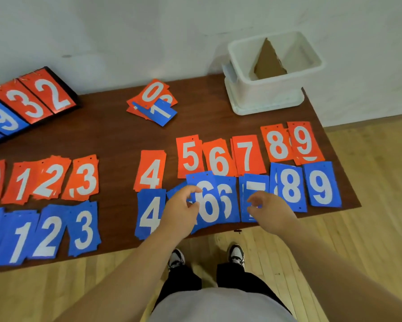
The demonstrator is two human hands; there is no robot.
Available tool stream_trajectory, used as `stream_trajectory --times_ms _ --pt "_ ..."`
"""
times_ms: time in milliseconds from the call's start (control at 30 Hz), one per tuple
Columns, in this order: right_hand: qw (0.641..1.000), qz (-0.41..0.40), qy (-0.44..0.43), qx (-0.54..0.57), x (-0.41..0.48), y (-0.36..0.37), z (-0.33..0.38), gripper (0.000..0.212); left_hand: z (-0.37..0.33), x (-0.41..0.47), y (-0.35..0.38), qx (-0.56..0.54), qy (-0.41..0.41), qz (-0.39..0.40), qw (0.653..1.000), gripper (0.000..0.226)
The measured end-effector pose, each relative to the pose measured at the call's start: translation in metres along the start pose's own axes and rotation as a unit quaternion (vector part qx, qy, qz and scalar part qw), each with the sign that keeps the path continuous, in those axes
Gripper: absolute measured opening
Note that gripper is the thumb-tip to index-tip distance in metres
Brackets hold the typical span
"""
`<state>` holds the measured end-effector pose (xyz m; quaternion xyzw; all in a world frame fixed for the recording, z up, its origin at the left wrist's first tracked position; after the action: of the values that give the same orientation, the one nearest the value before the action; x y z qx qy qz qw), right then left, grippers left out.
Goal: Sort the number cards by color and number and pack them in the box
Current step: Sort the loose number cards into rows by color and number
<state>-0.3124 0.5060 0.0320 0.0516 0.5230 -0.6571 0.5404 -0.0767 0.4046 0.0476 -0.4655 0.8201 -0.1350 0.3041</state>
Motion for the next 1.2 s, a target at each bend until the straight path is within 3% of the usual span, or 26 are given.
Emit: stream_trajectory --times_ms 133,400,533,833,1200 --pt "1.0 -0.016 -0.021 -0.012 0.005 -0.023 -0.017 0.022 -0.015 0.011 0.038 0.064 0.038 0.034 0.997 0.033" --pt "0.997 -0.048 -0.061 -0.014 0.023 -0.044 -0.017 0.04 -0.021 0.016 0.046 0.246 -0.018 0.012 0.969 0.048" --pt "0.994 -0.055 -0.094 -0.019 0.035 -0.045 0.016 0.051 -0.02 0.013 0.005 0.301 -0.036 -0.052 0.952 0.054" --pt "0.986 -0.044 -0.155 -0.048 0.075 -0.026 0.135 0.051 0.01 0.038 -0.114 0.332 -0.063 -0.122 0.933 0.065" --pt "0.986 -0.049 -0.119 -0.109 0.163 0.008 0.273 0.052 0.051 0.181 -0.232 0.341 -0.044 -0.097 0.934 0.072"
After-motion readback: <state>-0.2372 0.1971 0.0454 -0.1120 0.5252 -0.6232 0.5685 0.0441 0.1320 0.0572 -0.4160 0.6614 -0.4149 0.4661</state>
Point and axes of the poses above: each hand's wrist, its own x-axis towards the middle knuckle, its own y-axis out of the palm, z = x × y, the point moved 1 cm from there along x, towards the middle knuckle, and after that the axes turned 5 degrees about y, right-handed, at the moved point
